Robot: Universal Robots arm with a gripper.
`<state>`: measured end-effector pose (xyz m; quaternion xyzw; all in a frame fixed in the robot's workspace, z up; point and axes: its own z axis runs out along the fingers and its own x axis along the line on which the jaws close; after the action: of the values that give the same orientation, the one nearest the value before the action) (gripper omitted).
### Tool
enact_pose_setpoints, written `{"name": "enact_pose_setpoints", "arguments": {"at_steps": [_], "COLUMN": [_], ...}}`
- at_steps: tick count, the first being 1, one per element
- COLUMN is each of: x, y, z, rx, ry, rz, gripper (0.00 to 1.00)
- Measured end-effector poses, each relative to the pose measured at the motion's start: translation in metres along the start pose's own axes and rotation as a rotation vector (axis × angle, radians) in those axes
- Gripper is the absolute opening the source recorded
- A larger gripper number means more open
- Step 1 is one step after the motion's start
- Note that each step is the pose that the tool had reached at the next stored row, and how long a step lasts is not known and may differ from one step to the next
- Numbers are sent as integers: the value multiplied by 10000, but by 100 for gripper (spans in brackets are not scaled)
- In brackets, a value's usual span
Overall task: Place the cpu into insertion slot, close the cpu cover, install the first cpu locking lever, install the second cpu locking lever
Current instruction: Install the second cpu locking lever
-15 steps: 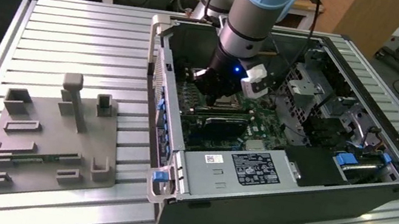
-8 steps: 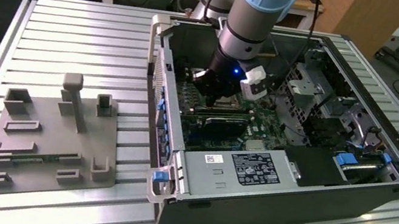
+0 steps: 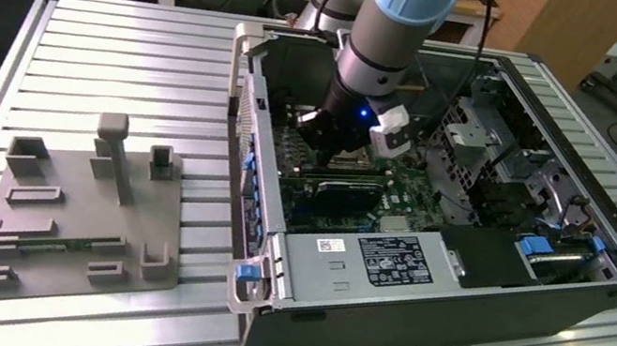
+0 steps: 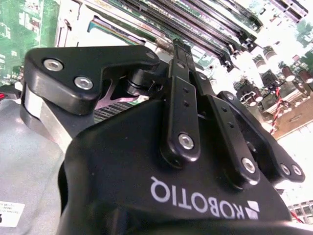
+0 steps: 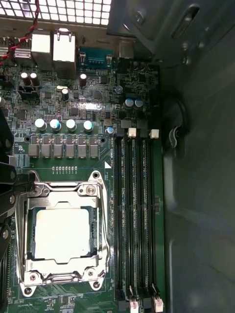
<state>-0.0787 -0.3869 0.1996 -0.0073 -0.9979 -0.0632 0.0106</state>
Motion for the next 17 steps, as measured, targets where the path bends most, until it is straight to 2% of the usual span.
{"name": "enact_pose_setpoints", "arguments": {"at_steps": [5,9,12,17], "x": [-1,-1,-1,2], "y": [-1,-5,-7,-11], "z": [15,34,46,54], "rx": [-138,-205,-216,-160], "ry": [0,5,5,6], "rz": [-13,-18,-19,-18], "gripper": [10,10,10,10]}}
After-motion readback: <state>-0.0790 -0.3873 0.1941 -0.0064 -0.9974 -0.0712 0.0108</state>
